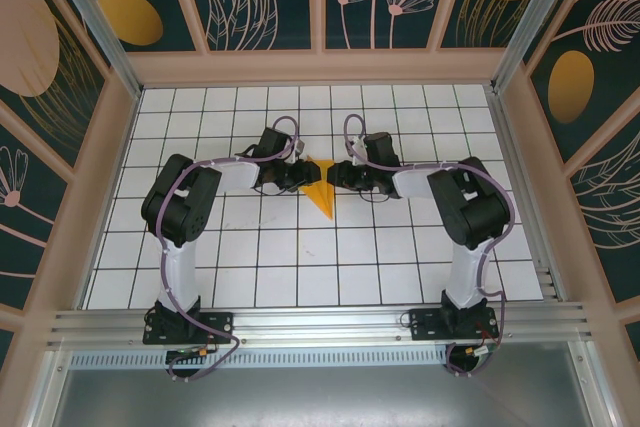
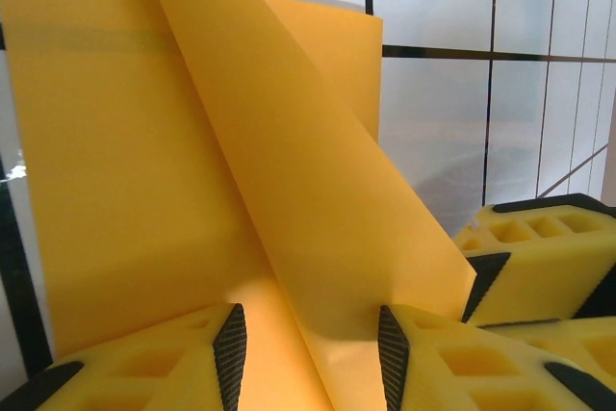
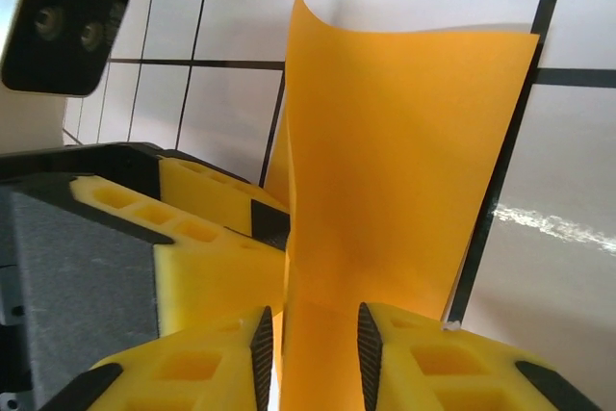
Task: Fold a paper plane with a square sheet of paper (fold left side to right side)
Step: Fourth fold the wing at the center of the table.
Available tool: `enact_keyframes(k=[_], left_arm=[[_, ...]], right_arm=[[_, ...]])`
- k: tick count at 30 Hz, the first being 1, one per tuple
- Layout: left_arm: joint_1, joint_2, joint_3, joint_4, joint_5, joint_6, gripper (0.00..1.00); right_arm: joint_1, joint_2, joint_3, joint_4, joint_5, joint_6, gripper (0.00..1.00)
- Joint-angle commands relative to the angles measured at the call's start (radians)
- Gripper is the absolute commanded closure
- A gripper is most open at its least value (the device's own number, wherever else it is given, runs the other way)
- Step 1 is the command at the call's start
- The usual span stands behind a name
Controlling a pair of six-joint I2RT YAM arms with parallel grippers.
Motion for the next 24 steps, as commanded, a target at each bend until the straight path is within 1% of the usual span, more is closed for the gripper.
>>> enact_keyframes(k=[1,4,6,8,18,24], left_arm=[[-0.010,0.053,-0.005,-0.048,-0.056,0.014,0.56],[-0.010,0.051,-0.005,-0.048,-0.056,0.014,0.56],[-0.010,0.050,-0.006,-0.048,-0.056,0.014,0.55],[-0.010,0.049,-0.006,-0.048,-0.057,0.014,0.55],[-0.010,0.048,-0.008,-0.049,-0.056,0.015,0.55],[-0.010,0.047,-0.007,-0.048,-0.054,0.014,0.55]], right_arm=[[0.002,0.025,0.039,0.027,-0.034,0.009,0.71],[0.004,0.036,0.047,0.016,-0.034,0.003,0.81],[0.003,0.038,0.047,0.004,-0.017,-0.004,0.90],[0.002,0.037,0.048,-0.011,-0.001,-0.013,0.94],[0.003,0.050,0.048,-0.079,0.062,-0.036,0.95],[0.003,0.056,0.046,-0.092,0.072,-0.041,0.95]])
